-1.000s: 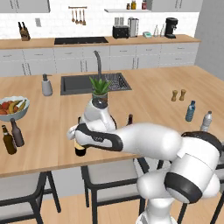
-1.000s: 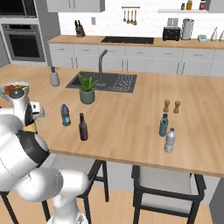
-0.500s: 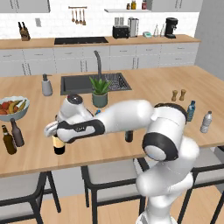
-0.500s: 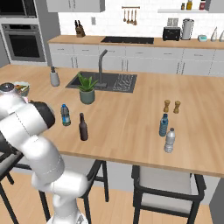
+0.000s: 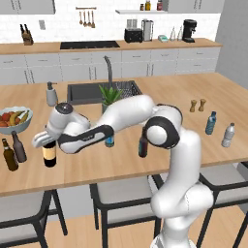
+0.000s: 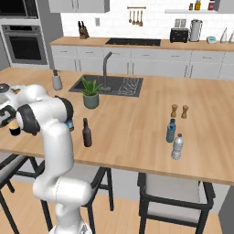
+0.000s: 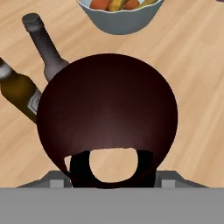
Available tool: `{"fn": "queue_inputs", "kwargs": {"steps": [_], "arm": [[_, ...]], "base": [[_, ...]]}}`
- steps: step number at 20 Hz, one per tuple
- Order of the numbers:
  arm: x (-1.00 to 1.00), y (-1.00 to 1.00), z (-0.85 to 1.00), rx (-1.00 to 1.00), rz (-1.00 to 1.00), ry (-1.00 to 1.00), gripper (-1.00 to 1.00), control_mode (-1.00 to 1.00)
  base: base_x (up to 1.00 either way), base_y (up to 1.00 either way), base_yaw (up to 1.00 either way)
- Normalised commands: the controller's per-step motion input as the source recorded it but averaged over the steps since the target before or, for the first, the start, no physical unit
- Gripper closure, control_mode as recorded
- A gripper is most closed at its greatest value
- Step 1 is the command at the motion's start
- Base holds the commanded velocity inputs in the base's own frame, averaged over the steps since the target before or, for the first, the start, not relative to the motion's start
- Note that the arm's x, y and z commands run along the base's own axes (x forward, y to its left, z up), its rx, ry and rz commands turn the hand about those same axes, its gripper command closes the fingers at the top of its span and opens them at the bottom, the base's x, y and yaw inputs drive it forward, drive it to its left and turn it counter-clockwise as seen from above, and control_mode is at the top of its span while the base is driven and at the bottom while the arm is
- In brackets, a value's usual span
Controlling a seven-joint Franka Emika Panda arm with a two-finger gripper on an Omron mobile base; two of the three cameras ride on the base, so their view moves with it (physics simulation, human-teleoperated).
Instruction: Move the plastic bottles in the middle to the plastics group, and the glass bottles in the middle to the glass group.
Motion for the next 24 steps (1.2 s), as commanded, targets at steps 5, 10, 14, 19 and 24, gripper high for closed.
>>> {"fn": "queue_inputs", "kwargs": {"steps": [5, 10, 14, 19, 24], "arm": [[0.08, 0.48, -0.13, 0.0, 0.0, 0.0, 1.0, -1.0], [0.12, 0.32, -0.02, 0.0, 0.0, 0.0, 1.0, -1.0], [0.27, 0.18, 0.0, 0.0, 0.0, 0.0, 1.0, -1.0], [0.21, 0.0, 0.0, 0.0, 0.0, 0.0, 1.0, -1.0], [0.2, 0.0, 0.0, 0.0, 0.0, -0.02, 1.0, -1.0]], "base": [[0.0, 0.0, 0.0], [0.0, 0.0, 0.0], [0.0, 0.0, 0.0], [0.0, 0.0, 0.0], [0.0, 0.0, 0.0]]}}
